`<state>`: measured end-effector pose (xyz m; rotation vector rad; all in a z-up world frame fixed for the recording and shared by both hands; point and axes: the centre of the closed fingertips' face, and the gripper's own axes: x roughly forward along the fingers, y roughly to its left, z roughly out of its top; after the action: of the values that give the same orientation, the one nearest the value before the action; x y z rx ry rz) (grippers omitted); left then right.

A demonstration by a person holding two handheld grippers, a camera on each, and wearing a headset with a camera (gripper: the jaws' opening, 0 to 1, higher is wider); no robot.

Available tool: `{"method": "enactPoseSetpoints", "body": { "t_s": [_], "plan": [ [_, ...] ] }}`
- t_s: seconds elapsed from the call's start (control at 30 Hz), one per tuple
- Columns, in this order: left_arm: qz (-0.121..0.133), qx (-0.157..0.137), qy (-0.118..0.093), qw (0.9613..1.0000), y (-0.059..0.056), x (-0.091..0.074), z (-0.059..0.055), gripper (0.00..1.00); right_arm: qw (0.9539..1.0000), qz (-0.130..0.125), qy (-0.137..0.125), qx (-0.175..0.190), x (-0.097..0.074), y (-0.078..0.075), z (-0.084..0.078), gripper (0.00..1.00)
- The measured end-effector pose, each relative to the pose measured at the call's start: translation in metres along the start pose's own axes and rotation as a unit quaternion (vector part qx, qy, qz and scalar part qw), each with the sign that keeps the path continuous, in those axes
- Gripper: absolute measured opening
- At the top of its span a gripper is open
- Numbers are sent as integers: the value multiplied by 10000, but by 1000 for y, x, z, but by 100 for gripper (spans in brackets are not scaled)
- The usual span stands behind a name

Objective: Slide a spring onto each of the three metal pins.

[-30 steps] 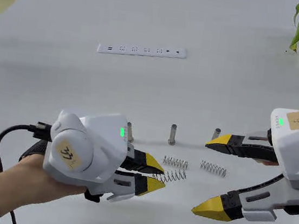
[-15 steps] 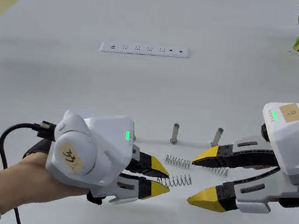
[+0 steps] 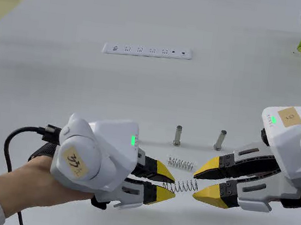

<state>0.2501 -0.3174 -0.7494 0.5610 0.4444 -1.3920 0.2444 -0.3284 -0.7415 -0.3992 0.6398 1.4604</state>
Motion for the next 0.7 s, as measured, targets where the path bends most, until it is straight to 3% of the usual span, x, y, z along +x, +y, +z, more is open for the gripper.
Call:
{"method": "enactPoseSetpoints", "body": {
  "t_s": [0.43, 0.7],
  "plan": [
    [9, 13, -2, 10000, -1, -1, 0, 7, 9999, 39, 107, -84, 1, 3, 1, 7],
    [12, -129, 27, 9999, 0, 1, -1, 7, 9988, -60, 296, -386, 1, 1, 3, 6]
  ]
}}
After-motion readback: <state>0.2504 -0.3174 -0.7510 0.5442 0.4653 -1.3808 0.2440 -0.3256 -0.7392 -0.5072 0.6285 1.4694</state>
